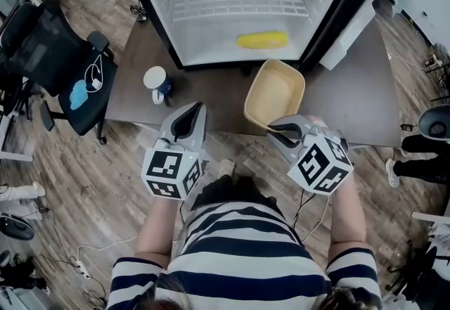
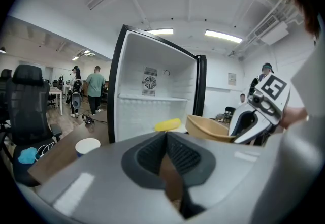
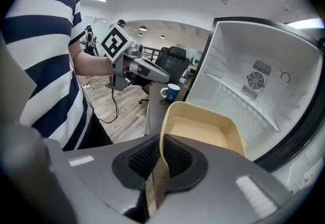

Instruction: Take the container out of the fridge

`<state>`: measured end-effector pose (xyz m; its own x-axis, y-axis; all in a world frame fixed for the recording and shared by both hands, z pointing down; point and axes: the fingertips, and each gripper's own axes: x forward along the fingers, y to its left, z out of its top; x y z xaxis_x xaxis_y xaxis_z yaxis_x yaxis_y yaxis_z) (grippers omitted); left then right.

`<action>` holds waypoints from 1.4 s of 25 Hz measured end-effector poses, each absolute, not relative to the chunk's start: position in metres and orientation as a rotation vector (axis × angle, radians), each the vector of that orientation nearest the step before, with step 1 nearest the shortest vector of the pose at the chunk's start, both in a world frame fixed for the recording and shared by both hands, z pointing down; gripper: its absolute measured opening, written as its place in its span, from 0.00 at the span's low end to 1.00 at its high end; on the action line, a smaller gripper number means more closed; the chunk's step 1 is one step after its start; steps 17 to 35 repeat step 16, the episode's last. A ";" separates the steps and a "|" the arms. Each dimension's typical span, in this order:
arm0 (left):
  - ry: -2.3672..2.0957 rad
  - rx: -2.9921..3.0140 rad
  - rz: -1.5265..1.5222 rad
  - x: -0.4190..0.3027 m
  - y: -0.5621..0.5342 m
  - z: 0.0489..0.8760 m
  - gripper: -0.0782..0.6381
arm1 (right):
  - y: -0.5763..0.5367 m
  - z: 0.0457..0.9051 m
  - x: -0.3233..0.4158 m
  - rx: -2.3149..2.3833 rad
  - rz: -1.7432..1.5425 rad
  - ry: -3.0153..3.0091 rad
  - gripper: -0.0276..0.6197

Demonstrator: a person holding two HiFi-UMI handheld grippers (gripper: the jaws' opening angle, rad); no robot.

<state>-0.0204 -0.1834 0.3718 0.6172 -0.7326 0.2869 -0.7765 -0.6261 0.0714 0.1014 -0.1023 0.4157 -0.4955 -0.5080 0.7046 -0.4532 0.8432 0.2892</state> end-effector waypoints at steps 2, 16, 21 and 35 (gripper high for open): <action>-1.249 2.647 0.348 -0.020 -0.184 0.373 0.11 | -0.103 0.417 0.101 0.692 -0.080 -2.166 0.07; -1.260 2.636 0.334 -0.030 -0.181 0.370 0.11 | -0.103 0.415 0.090 0.670 -0.093 -2.163 0.07; -1.260 2.636 0.334 -0.030 -0.181 0.370 0.11 | -0.103 0.415 0.090 0.670 -0.093 -2.163 0.07; -1.260 2.636 0.334 -0.030 -0.181 0.370 0.11 | -0.103 0.415 0.090 0.670 -0.093 -2.163 0.07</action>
